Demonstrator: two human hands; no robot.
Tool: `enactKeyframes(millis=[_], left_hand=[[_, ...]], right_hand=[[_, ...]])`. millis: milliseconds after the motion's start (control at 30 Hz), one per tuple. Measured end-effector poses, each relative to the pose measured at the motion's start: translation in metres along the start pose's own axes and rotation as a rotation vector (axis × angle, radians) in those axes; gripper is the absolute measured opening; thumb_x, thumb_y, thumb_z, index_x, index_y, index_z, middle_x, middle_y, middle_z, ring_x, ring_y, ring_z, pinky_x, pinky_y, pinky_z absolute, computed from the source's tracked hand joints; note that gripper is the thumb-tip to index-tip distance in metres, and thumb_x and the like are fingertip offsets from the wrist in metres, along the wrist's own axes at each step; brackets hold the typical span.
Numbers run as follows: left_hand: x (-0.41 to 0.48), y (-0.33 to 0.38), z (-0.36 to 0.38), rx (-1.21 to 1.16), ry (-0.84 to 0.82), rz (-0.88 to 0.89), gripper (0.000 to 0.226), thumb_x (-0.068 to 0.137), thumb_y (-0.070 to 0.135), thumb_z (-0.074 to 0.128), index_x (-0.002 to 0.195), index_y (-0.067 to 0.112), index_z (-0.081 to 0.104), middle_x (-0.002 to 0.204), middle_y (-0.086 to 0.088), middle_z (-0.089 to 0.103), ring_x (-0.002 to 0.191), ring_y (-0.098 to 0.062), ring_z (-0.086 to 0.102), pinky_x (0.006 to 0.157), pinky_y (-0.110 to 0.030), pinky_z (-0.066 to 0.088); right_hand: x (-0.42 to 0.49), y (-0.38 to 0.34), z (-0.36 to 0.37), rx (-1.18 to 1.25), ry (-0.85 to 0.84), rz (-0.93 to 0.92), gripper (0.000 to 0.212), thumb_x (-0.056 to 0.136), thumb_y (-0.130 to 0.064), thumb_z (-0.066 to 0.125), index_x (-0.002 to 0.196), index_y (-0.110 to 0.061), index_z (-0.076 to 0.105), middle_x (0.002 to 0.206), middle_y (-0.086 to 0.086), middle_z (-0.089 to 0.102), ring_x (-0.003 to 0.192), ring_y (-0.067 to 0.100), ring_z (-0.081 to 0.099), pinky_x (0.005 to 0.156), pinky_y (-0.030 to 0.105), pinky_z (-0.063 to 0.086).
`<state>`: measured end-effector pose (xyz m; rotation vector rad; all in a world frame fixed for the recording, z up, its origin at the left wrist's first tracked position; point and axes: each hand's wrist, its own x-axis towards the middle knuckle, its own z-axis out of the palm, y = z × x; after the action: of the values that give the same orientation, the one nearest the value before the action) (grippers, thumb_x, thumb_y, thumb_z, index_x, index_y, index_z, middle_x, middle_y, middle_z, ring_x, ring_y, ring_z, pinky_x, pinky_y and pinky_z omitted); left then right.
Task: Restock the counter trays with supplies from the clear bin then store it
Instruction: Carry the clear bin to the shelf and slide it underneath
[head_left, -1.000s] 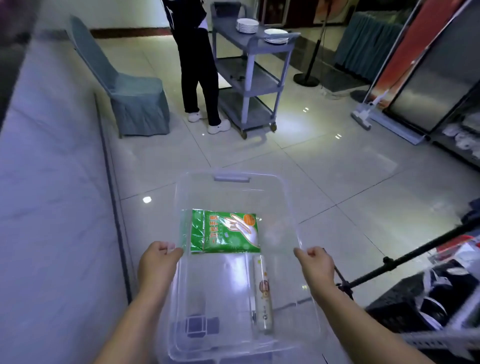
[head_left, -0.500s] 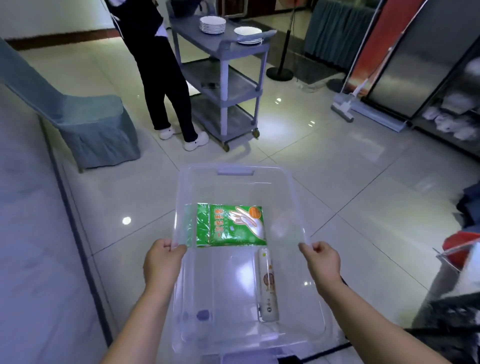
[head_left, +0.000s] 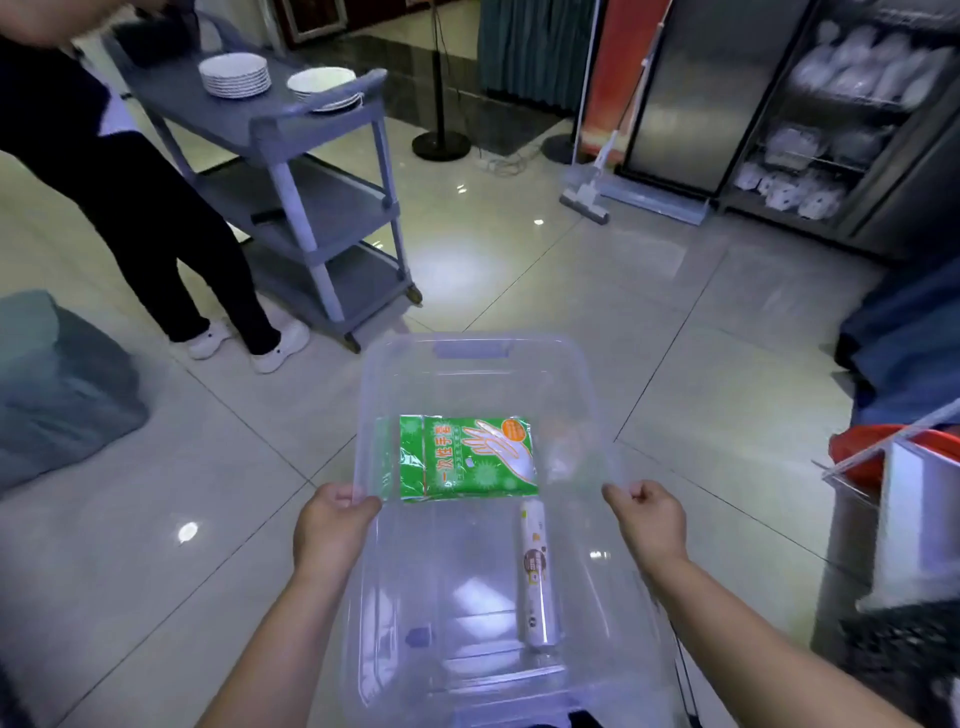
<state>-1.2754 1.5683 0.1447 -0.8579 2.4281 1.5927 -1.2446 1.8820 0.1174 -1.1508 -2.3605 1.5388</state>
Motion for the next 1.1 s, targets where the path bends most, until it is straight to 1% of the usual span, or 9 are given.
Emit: enactKeyframes(millis=[133,267,367,567,700,767,867,967,1100], left_hand=[[0.041,0.061,0.063,0.052,-0.034,0.068,0.009,0.072,0.017,0.069,0.076,0.013,0.062,0.072,-0.006,0.064,0.061,-0.021,0.054,0.058,-0.027,0.037],[0.072,0.108,0.118,0.085,-0.102,0.086,0.019,0.061,0.031,0.068,0.067,0.016,0.056,0.063,-0.004,0.058,0.056,-0.021,0.050,0.057,-0.028,0.037],[0.102,0.144,0.164,0.104,-0.156,0.112,0.021,0.061,0.030,0.067,0.061,0.018,0.050,0.060,-0.003,0.054,0.055,-0.022,0.047,0.058,-0.028,0.037],[0.171,0.222,0.270,0.157,-0.317,0.190,0.019,0.071,0.019,0.071,0.064,0.018,0.053,0.063,-0.002,0.056,0.058,-0.020,0.050,0.060,-0.027,0.039],[0.216,0.282,0.344,0.169,-0.438,0.246,0.019,0.072,0.014,0.072,0.064,0.020,0.055,0.065,-0.002,0.058,0.060,-0.022,0.052,0.063,-0.028,0.040],[0.230,0.313,0.377,0.217,-0.498,0.285,0.022,0.072,0.016,0.071,0.061,0.022,0.053,0.062,0.000,0.057,0.061,-0.023,0.052,0.063,-0.029,0.040],[0.245,0.353,0.434,0.293,-0.616,0.383,0.033,0.072,0.017,0.069,0.052,0.019,0.043,0.050,0.002,0.045,0.053,-0.021,0.043,0.053,-0.027,0.031],[0.243,0.381,0.490,0.355,-0.713,0.428,0.025,0.070,0.022,0.068,0.056,0.014,0.049,0.055,-0.006,0.050,0.056,-0.023,0.046,0.053,-0.027,0.032],[0.230,0.402,0.567,0.441,-0.856,0.472,0.024,0.060,0.031,0.061,0.054,0.011,0.049,0.050,-0.004,0.045,0.049,-0.020,0.040,0.053,-0.028,0.032]], right_hand=[[0.077,-0.029,-0.017,0.008,0.066,0.017,0.031,0.075,-0.020,0.069,0.059,-0.012,0.044,0.056,0.004,0.044,0.057,0.023,0.040,0.058,0.031,0.035],[0.139,-0.046,-0.036,0.000,0.126,0.034,0.027,0.076,-0.021,0.068,0.063,-0.005,0.050,0.060,0.005,0.048,0.059,0.024,0.043,0.058,0.031,0.036],[0.185,-0.057,-0.046,0.008,0.178,0.046,0.028,0.076,-0.020,0.069,0.073,0.005,0.057,0.064,0.008,0.052,0.062,0.025,0.046,0.059,0.031,0.036],[0.276,-0.072,-0.067,0.045,0.321,0.138,0.022,0.076,-0.021,0.069,0.068,-0.004,0.058,0.064,0.008,0.057,0.065,0.027,0.052,0.065,0.031,0.040],[0.333,-0.093,-0.081,0.059,0.427,0.214,0.022,0.077,-0.022,0.068,0.073,-0.002,0.061,0.065,0.007,0.059,0.066,0.026,0.054,0.065,0.028,0.038],[0.354,-0.102,-0.089,0.061,0.472,0.260,0.022,0.078,-0.022,0.068,0.071,-0.003,0.059,0.063,0.005,0.058,0.064,0.024,0.053,0.063,0.028,0.038],[0.383,-0.104,-0.101,0.112,0.560,0.332,0.023,0.077,-0.021,0.068,0.065,-0.008,0.054,0.062,0.004,0.057,0.062,0.022,0.053,0.058,0.029,0.038],[0.400,-0.097,-0.119,0.142,0.649,0.424,0.023,0.077,-0.020,0.068,0.064,-0.008,0.053,0.059,0.003,0.055,0.058,0.020,0.051,0.056,0.027,0.038],[0.423,-0.080,-0.155,0.171,0.755,0.530,0.024,0.077,-0.020,0.069,0.064,-0.007,0.053,0.059,0.003,0.054,0.055,0.018,0.049,0.057,0.028,0.038]])
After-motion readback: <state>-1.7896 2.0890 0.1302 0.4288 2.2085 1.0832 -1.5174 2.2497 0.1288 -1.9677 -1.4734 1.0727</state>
